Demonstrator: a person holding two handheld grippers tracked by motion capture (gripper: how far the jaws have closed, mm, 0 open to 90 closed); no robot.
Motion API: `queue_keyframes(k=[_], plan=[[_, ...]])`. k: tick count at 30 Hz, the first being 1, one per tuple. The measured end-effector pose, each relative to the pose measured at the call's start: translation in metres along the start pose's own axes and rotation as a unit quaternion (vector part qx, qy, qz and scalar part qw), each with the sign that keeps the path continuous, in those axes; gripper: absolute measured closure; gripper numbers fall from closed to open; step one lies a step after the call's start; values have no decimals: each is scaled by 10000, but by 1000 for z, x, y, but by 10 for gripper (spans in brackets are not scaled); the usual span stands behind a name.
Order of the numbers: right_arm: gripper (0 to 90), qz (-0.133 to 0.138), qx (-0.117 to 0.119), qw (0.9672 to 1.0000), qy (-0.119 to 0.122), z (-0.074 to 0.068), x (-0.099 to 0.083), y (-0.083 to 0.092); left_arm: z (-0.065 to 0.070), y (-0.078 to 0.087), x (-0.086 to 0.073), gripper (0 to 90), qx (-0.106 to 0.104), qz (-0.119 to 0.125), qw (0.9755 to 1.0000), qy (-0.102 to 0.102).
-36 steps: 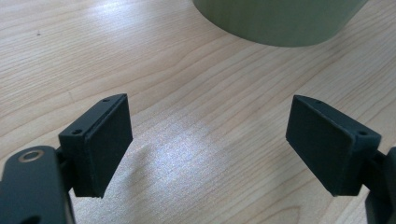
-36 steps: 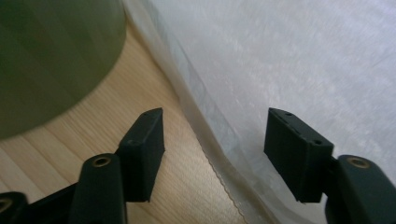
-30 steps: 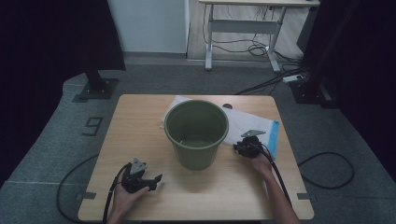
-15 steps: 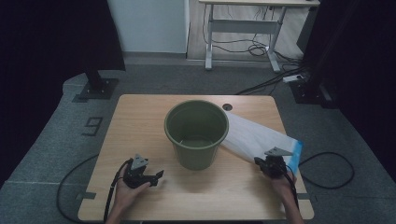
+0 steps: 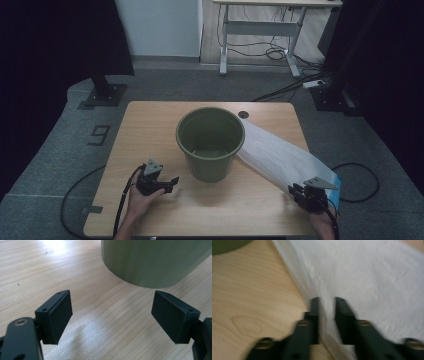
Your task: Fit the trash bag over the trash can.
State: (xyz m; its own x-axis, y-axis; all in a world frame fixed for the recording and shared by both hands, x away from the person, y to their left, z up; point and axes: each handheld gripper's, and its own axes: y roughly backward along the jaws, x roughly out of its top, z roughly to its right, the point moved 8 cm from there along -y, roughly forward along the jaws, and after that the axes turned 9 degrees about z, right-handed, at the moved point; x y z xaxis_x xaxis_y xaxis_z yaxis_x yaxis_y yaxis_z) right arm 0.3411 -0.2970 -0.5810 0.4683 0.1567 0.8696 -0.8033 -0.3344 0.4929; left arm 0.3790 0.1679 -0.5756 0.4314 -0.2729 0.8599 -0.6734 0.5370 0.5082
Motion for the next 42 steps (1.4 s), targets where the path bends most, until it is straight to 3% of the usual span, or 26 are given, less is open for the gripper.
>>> queue_keyframes(k=[4, 9, 12, 16, 22, 26, 28, 32, 36, 38, 42], plan=[[449, 218, 358, 9990, 173, -18, 28, -20, 0, 2, -1, 163, 75, -54, 9999, -85], [344, 164, 857, 9958, 290, -47, 56, -60, 2, 2, -1, 162, 107, -64, 9999, -63], [341, 151, 936, 9944, 458, -59, 66, -78, 6, 2, -3, 158, 107, -125, 9998, -141], [335, 127, 988, 9943, 369, -71, 71, -105, 8, 2, -2, 155, 56, -106, 9999, -124], [336, 118, 899, 9953, 334, -81, 70, -136, 5, 0, -3, 156, 67, -113, 9999, -106], [340, -67, 751, 9964, 397, -83, 63, -152, 3, 1, -3, 155, 75, -89, 9999, -85], [352, -162, 653, 9963, 533, -84, 60, -157, 2, 3, -3, 152, 94, -91, 9999, -100], [416, -136, 560, 9971, 495, -84, 61, -159, 1, 4, -3, 151, 107, -84, 9999, -73], [636, -135, 385, 9985, 377, -80, 64, -161, 0, 5, -5, 151, 135, -122, 9998, -84], [740, -120, 408, 9984, 382, -80, 65, -162, 1, 5, -5, 151, 142, -108, 9998, -72], [877, -150, 430, 9978, 472, -79, 66, -162, -1, 6, -8, 155, 171, -127, 9998, -42]])
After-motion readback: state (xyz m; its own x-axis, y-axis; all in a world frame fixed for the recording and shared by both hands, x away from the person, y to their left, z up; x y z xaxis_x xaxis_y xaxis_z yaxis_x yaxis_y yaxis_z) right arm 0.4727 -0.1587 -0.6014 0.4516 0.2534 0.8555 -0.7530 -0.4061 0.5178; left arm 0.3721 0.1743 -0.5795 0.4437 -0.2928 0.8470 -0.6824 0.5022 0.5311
